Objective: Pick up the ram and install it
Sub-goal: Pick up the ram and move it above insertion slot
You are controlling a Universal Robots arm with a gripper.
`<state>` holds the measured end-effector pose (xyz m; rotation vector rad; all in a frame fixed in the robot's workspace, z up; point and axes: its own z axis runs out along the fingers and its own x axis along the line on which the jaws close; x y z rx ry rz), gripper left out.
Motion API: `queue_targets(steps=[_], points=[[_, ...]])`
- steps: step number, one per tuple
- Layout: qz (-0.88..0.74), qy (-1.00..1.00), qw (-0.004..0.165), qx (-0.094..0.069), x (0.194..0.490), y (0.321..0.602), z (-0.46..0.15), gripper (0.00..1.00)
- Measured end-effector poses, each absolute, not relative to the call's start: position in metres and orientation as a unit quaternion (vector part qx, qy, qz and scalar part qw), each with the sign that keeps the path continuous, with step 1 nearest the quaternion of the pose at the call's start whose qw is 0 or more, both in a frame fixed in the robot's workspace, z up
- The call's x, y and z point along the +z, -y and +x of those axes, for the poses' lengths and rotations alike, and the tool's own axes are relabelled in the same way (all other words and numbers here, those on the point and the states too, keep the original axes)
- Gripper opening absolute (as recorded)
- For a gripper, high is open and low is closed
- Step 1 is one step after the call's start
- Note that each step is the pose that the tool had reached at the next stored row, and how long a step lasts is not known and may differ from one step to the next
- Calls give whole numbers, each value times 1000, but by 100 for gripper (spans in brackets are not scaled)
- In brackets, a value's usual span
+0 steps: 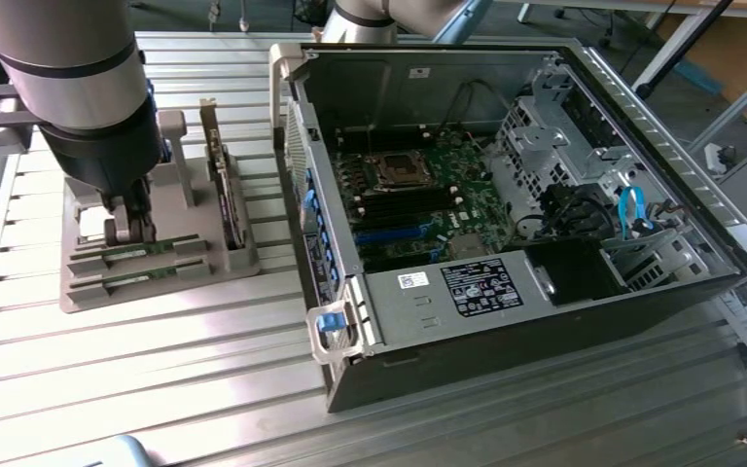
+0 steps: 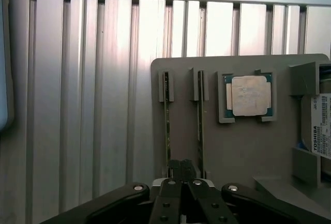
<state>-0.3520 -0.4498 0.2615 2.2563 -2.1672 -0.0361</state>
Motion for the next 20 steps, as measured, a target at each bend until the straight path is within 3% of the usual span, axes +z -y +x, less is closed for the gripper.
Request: queue_targets(steps=[15,20], points=[[721,693,6,-12,260,450,-352,11],[721,693,6,-12,260,450,-352,24]])
